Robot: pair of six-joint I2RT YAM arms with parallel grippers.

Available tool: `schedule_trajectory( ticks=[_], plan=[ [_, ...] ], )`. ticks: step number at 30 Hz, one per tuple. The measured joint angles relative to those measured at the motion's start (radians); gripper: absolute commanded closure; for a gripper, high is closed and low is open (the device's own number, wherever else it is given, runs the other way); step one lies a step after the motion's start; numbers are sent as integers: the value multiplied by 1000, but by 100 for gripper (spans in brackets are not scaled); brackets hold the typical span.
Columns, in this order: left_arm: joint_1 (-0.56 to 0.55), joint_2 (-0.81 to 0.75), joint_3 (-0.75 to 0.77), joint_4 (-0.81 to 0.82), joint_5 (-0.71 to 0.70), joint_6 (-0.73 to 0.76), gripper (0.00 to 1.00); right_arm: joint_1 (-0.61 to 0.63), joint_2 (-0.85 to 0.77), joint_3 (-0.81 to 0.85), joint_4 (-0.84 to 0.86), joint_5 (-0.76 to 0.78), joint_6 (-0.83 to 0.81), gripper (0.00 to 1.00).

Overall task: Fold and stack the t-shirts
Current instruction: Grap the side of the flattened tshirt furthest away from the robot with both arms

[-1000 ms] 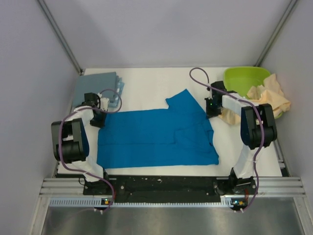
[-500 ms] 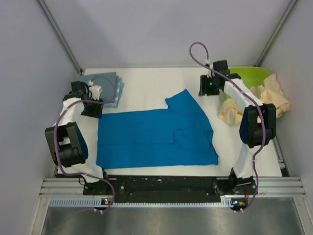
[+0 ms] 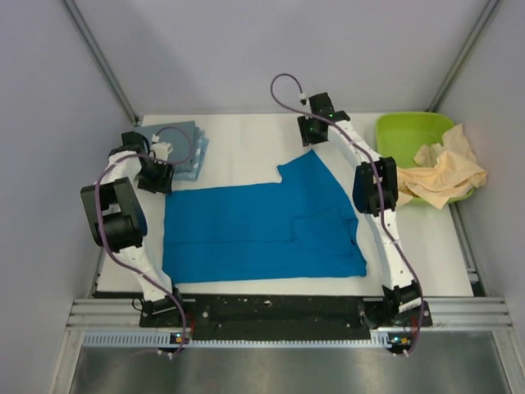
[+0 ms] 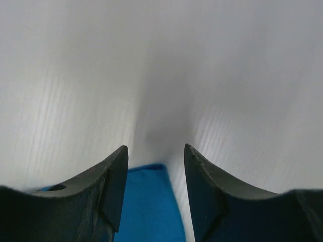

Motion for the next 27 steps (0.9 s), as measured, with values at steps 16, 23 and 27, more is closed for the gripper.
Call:
schedule_trajectory(
  ticks=[16,23,27],
  plan=[
    [3,95,209,-162,103,305,33,36,55,117,-172,58,-51,76],
    [1,225,321,-241,163,383,37,37,52,114,-181,34,-74,100],
    [0,248,312,-297,169,432,43,37,38,95,-184,19,-76,100]
  ],
)
